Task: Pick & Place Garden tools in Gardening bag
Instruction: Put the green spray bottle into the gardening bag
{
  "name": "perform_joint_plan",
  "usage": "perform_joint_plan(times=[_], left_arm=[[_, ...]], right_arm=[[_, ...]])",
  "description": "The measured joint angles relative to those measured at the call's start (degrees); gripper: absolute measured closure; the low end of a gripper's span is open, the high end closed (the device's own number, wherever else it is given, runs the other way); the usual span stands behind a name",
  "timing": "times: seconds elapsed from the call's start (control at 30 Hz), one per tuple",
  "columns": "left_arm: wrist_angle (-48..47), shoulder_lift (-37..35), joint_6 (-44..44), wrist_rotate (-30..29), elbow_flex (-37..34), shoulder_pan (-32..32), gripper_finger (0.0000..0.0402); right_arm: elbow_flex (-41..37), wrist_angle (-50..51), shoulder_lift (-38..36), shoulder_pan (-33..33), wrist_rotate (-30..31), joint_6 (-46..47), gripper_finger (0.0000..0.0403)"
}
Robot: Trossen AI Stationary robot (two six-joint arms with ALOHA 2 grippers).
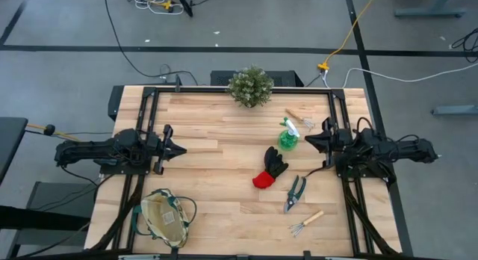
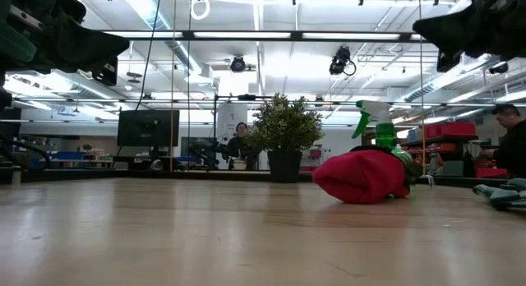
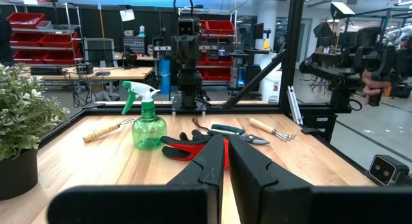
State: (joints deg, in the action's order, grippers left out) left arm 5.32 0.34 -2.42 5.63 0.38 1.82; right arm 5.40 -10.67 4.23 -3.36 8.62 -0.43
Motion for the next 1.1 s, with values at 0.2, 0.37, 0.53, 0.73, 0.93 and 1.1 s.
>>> perform_joint_plan(times=[0.2, 0.37, 0.53, 0.73, 0.93, 1.1], left_arm=[[0.0, 0.0, 0.1, 0.0, 0.0, 0.0, 0.0372], [0.3, 0.0, 0.1, -0.2, 0.0, 0.0, 0.0372], [2.6, 0.0, -3.1, -2.2, 0.0, 0.0, 0.0372], [3.9, 0.0, -9.0, -3.0, 0.4, 0.0, 0.0372], [3.9, 0.0, -9.0, -3.0, 3.3, 0.0, 0.0372], [3.8, 0.1, -9.2, -3.0, 6.1, 0.0, 0.0372]], right_arm=[[7.4, 5.7, 3.9, 0.0, 1.5, 0.0, 0.0381], [12.9, 8.8, 8.2, 0.0, 1.5, 0.0, 0.0381], [16.8, 9.1, 12.2, 0.0, 1.5, 0.0, 0.0381], [20.6, 9.5, 15.8, 0.0, 3.2, 4.2, 0.0381], [24.7, 12.2, 18.8, 0.0, 3.5, 4.1, 0.0381], [28.4, 16.2, 21.1, 0.0, 3.5, 4.2, 0.0381]])
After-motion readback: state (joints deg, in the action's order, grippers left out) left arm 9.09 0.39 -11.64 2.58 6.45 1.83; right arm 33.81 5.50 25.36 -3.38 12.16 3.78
